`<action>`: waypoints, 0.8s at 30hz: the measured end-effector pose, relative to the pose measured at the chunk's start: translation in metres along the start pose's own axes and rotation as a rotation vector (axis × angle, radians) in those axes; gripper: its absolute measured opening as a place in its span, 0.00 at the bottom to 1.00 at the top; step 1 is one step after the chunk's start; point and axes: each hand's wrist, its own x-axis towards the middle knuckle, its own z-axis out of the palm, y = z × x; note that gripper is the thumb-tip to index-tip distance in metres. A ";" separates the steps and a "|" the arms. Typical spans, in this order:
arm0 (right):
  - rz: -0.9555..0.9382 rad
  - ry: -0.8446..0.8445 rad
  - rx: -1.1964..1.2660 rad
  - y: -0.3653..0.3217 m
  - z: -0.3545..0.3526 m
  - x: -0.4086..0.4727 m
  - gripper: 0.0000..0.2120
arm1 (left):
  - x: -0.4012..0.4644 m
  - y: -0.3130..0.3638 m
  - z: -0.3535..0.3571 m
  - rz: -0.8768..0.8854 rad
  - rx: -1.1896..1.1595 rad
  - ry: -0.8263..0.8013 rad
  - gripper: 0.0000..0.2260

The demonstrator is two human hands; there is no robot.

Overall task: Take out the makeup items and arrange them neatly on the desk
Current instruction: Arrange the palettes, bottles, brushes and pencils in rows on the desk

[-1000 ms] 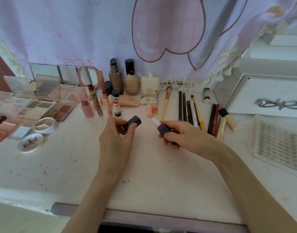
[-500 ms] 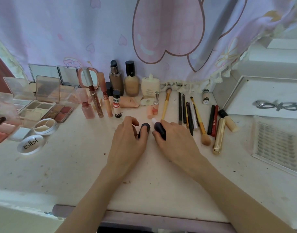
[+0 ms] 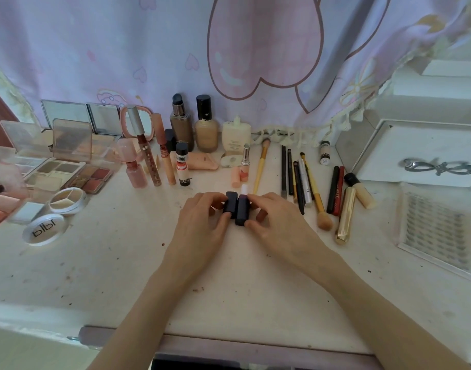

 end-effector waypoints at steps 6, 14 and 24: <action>-0.012 0.043 -0.006 0.005 0.002 0.004 0.22 | 0.002 -0.001 0.000 0.018 0.038 -0.015 0.11; -0.022 0.072 -0.016 0.007 0.000 0.006 0.21 | 0.001 -0.001 0.001 0.018 0.076 -0.063 0.15; 0.156 0.390 -0.063 0.045 -0.062 0.032 0.14 | -0.006 -0.010 -0.005 0.015 0.416 -0.102 0.20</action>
